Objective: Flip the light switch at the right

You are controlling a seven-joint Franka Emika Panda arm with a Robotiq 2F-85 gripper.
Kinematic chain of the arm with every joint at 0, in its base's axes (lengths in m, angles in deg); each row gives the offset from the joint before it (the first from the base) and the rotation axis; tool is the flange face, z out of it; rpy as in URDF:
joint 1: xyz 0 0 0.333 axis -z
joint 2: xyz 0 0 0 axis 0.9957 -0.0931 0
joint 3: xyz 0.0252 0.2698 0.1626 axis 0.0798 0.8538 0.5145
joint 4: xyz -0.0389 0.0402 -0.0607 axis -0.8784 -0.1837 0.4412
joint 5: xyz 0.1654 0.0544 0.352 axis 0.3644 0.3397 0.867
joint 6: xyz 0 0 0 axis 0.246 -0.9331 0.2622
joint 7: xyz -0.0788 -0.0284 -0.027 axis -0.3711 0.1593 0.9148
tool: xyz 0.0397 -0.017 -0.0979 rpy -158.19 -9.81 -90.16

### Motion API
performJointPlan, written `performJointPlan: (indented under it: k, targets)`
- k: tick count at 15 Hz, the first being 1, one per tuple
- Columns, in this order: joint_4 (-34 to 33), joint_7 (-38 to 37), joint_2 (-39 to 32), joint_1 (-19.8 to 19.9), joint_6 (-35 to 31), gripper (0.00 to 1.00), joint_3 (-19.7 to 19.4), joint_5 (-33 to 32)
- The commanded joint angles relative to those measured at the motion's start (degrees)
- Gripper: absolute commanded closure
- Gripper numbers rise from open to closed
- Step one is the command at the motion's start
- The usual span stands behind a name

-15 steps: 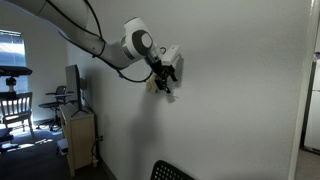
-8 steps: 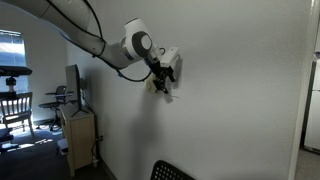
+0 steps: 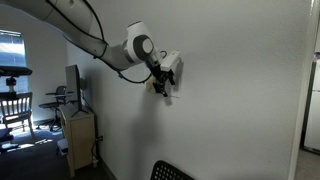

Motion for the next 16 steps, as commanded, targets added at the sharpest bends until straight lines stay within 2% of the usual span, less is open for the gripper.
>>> performJointPlan:
  k: [1,8,10,16]
  targets:
    - [0.15,1.41,-1.62,1.59,1.72,0.00,1.70,1.75]
    - [0.17,0.74,-1.10,1.35,3.77,0.00,1.62,1.45]
    - [1.92,-0.11,1.81,0.95,7.47,0.00,1.15,-0.07]
    - [3.97,0.77,8.20,-0.05,25.27,0.00,1.96,-2.99]
